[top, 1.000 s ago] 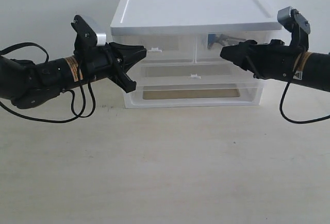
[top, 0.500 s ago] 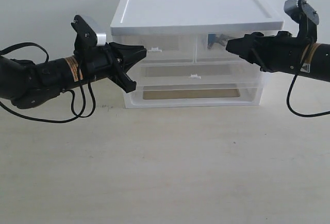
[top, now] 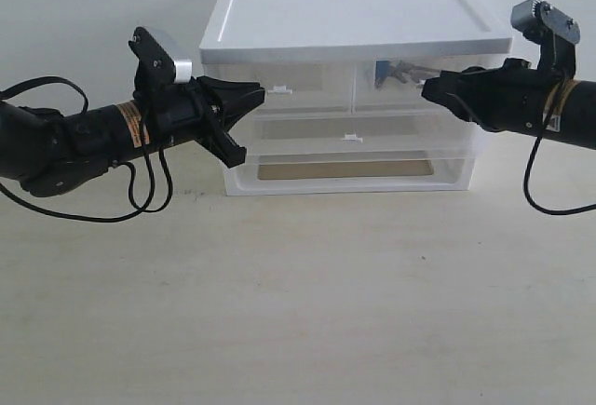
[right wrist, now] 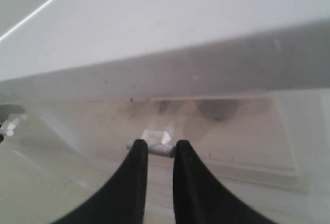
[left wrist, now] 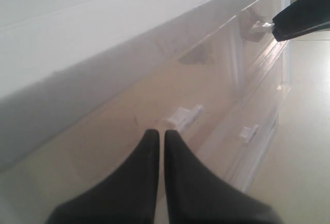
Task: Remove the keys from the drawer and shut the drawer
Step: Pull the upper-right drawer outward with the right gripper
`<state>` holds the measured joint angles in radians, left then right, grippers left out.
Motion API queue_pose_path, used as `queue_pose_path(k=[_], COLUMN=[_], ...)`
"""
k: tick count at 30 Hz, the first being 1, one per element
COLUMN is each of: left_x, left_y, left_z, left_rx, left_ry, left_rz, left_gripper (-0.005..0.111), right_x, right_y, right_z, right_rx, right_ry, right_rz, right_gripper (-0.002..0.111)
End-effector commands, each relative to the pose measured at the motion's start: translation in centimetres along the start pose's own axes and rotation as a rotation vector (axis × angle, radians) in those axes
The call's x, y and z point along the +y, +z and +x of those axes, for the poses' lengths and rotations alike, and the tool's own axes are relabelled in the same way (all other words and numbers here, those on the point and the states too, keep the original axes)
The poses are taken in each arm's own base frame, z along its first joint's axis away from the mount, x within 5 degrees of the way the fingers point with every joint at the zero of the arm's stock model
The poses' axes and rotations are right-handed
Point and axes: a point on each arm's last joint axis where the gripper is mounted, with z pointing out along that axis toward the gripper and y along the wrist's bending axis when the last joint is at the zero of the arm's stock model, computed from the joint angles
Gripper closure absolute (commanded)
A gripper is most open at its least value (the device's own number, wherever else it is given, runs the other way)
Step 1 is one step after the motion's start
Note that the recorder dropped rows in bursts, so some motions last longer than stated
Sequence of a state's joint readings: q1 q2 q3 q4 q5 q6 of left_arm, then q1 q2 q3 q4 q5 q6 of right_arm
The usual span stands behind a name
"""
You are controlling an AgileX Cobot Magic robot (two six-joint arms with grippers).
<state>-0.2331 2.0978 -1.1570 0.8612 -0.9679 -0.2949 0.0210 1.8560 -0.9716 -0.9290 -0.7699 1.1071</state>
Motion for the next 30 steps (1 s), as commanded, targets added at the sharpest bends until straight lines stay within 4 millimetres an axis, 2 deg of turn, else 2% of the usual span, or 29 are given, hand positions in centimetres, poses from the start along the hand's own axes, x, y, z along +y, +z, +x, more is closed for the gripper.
queue_pose_path(k=[1,14,21,30], left_x=[0.7,0.7,0.7,0.7], left_y=[0.1,0.1,0.1,0.1], left_z=[0.0,0.0,0.0,0.0], left_rx=[0.003,0.001,0.001,-0.001], left_ry=[-0.026,-0.026,-0.026,-0.025], left_rz=[-0.049,-0.049,-0.049,-0.048], left_gripper=[0.102,0.102,0.102,0.102], right_x=[-0.3,0.2,1.4,3.5], right_y=[-0.2,-0.4,-2.1,-5.3], right_z=[-1.6,-0.3,-0.1,0.2], right_rx=[-0.099,0.003,-0.006,-0.014], right_ry=[0.011,0.004,-0.015,-0.050], right_rz=[0.024,-0.028,-0.028,-0.021], right_gripper=[0.108,0.108,0.108,0.108])
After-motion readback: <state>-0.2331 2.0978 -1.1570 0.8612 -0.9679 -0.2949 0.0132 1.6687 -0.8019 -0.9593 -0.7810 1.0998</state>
